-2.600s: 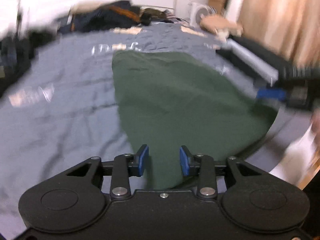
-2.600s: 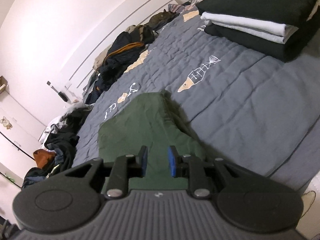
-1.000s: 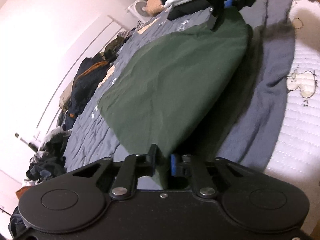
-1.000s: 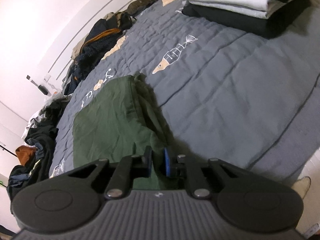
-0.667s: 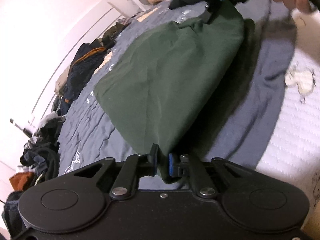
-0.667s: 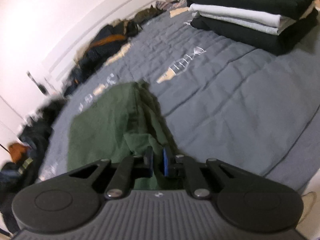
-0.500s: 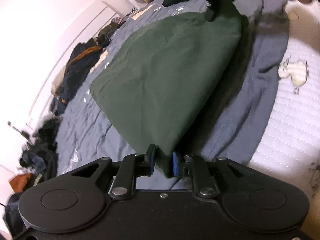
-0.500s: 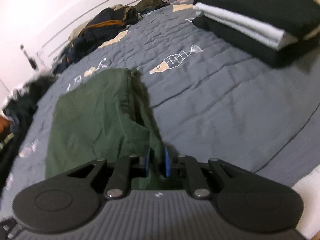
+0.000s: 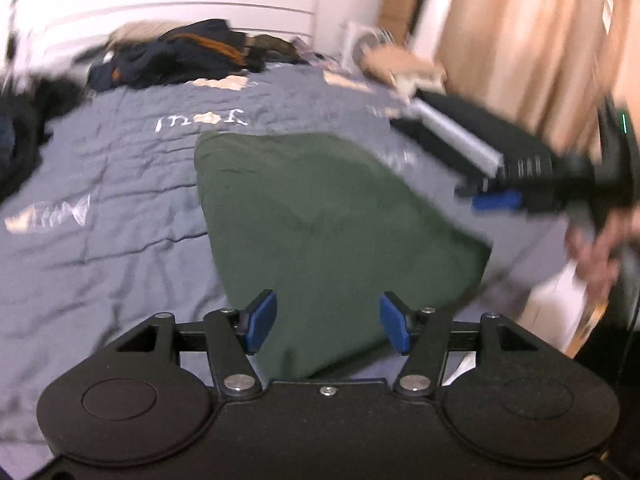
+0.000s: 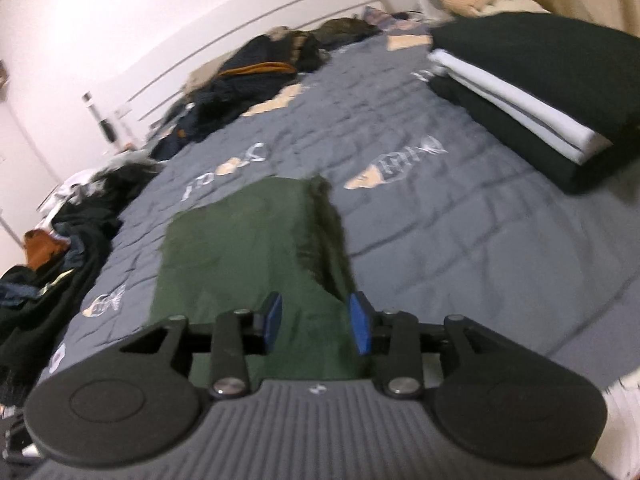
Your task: Fold clothes
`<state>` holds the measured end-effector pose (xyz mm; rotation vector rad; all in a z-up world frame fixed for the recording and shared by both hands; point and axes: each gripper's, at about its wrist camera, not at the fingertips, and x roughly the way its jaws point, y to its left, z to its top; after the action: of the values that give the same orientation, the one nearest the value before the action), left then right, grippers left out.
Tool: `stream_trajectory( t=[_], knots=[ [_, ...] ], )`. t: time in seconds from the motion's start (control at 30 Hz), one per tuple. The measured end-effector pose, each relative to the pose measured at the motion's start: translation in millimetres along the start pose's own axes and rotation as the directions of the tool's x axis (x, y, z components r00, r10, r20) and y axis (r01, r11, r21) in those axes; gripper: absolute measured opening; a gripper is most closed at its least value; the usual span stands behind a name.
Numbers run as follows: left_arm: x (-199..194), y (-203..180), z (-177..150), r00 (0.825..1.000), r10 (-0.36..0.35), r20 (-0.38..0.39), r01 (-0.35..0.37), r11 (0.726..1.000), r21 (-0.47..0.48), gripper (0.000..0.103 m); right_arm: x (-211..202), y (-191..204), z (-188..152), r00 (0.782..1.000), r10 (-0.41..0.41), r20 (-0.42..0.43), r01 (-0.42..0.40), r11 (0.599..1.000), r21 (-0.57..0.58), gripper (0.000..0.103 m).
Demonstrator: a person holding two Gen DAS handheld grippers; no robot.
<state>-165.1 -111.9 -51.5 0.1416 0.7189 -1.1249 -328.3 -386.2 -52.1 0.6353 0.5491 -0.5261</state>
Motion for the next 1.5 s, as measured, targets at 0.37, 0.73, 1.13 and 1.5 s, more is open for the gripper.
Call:
stream_trajectory(
  t=[0.37,0.73,1.13,1.5],
  knots=[
    [1.6,27.9,14.0,0.997,0.039,0.065,-0.023,0.975,-0.222,0.061,26.7,11.3,47.1,0.997,0.079,-0.012,-0.079,0.990,-0.114,0.043],
    [12.0,38.5,14.1,0.996,0.075,0.055,-0.057,0.958,-0.281,0.064,95.5,-0.6,95.3,0.994,0.113,-0.015,-0.114,0.986,-0.125,0.049],
    [58.5,66.8,59.8,0.990,0.118,0.076,-0.092,0.952,-0.291,0.064,157.5,-1.6,97.3,0.990,0.116,-0.076,-0.124,0.986,-0.111,0.049],
    [129.8,102.9,94.7,0.989,0.143,0.039,-0.123,0.940,-0.318,0.064,169.6,9.4,94.2,0.989,0.096,-0.109,-0.113,0.979,-0.167,0.051]
  ],
)
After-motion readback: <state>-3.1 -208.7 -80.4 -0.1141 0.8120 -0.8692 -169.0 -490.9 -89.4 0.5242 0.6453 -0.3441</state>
